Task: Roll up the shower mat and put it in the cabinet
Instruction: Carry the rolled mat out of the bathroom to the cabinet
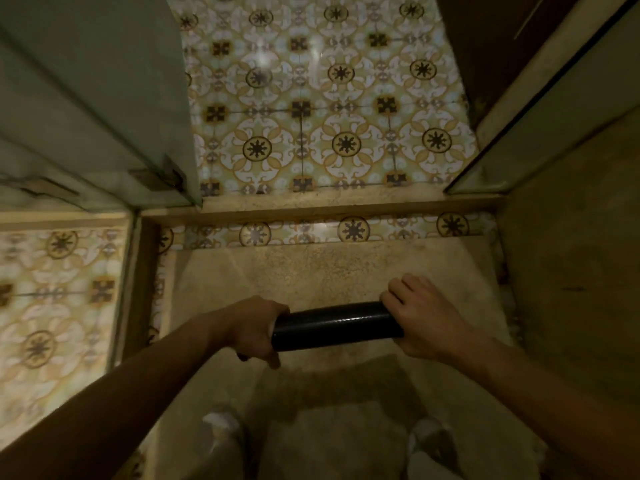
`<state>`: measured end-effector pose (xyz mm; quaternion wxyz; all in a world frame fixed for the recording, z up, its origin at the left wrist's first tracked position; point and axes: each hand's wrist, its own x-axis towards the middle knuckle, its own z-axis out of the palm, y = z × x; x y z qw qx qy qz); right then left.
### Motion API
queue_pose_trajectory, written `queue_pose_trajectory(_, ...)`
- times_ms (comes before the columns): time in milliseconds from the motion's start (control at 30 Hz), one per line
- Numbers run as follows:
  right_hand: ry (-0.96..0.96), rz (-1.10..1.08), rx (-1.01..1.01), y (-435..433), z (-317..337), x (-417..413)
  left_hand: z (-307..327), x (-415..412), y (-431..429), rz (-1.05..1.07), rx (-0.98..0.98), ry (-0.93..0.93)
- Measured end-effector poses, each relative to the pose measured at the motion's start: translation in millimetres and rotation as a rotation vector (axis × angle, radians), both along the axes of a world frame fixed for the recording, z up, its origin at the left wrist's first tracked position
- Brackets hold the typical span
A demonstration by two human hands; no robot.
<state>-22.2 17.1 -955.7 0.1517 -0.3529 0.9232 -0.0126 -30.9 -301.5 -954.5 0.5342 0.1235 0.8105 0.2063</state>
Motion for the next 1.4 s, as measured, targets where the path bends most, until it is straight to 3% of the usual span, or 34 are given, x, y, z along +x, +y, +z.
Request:
queue_pose_trajectory(100,-0.023,-0.011,-0.013,22,113,-6,109,3,21,-0.011,-0.012,0.056)
queue_pose_trajectory(233,-0.288,-0.175,0.025,49,256,-9,254,9,54,-0.174,-0.148,0.433)
queue_pose_trajectory(367,-0.456,-0.229,0.077,74,387,-20,398,4,79,-0.231,-0.207,0.640)
queue_pose_trajectory(533,-0.618,-0.346,0.074,91,496,-56,514,-16,99,-0.295,-0.274,0.899)
queue_pose_trajectory(633,-0.411,-0.316,0.085,86,528,-83,545,-34,101,-0.239,-0.305,0.957)
queue_pose_trajectory(867,-0.006,-0.208,0.069,64,564,-187,564,-136,85,-0.007,-0.274,0.713)
queue_pose_trajectory(1400,0.080,-0.305,0.133,-14,607,-469,591,-441,4,-0.080,-0.246,0.949)
